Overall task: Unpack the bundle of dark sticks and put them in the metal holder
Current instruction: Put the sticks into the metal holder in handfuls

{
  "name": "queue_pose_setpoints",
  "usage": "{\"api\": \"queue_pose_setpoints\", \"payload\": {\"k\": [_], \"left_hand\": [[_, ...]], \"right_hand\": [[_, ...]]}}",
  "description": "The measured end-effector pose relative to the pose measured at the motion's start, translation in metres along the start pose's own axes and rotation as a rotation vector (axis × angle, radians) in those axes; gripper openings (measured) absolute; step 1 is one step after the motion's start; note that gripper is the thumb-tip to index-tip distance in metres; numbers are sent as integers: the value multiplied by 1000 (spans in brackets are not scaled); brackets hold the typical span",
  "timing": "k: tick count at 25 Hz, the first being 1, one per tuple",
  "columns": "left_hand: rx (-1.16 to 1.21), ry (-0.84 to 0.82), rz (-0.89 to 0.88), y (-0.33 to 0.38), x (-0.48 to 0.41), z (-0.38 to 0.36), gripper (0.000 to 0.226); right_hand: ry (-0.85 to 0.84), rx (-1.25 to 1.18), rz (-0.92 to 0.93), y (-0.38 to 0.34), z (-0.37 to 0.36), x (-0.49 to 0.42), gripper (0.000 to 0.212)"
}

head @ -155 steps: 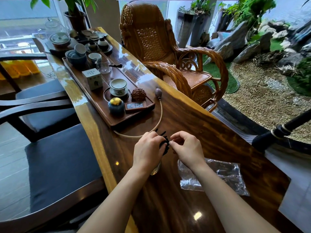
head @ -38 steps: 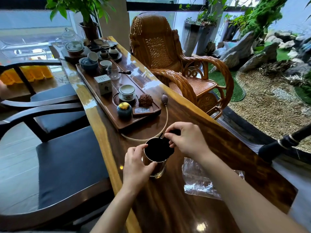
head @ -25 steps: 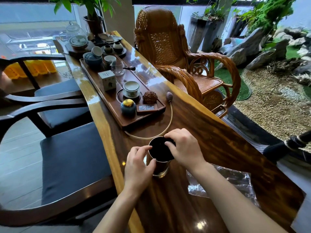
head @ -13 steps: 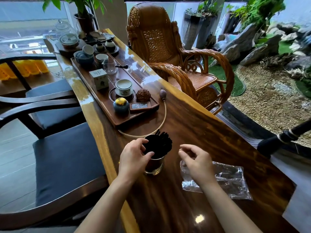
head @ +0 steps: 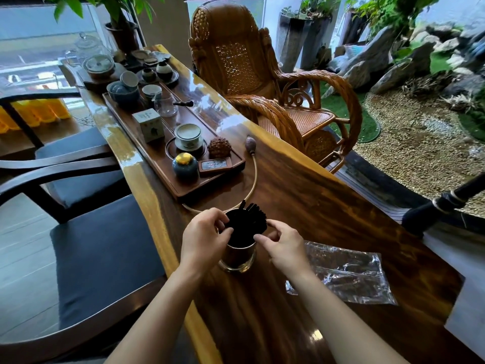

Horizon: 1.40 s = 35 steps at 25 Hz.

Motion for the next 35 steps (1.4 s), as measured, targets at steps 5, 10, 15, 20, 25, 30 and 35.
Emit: {"api": "queue_pose_setpoints", "payload": {"k": [5, 10, 15, 20, 25, 30, 35], "left_hand": [[-242, -138, -43, 1, -17, -7, 77], [-342, -384, -76, 14, -53, -14, 70], [-308, -492, -144, 23, -65, -15, 50], [-254, -466, -192, 28, -59, -14, 35], [-188, -501, -105, 21, -56, 0, 20], [-100, -438, 66, 13, -48, 1, 24], [-65, -160, 123, 3, -21, -6, 72]], "right_hand": [[-44, 19, 38, -3, 0, -3, 48], [-115, 68, 45, -21, -3, -19, 45], [-212, 131, 73, -29, -1, -37, 32], [-328, 91, 122, -32, 1, -46, 41], [-426, 57, 107, -40, -4, -48, 29], [-444, 182, 92, -57, -19, -53, 24], [-258, 225, 176, -56, -21, -36, 57]]}}
Point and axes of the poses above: each hand's wrist, its own x-axis away from the middle knuckle, its own z-axis out of the back of the hand, y = z × x, the point moved 2 cm from there along -x, towards the middle knuckle, and after that the axes turned 13 degrees about -x, right-handed, at the moved point
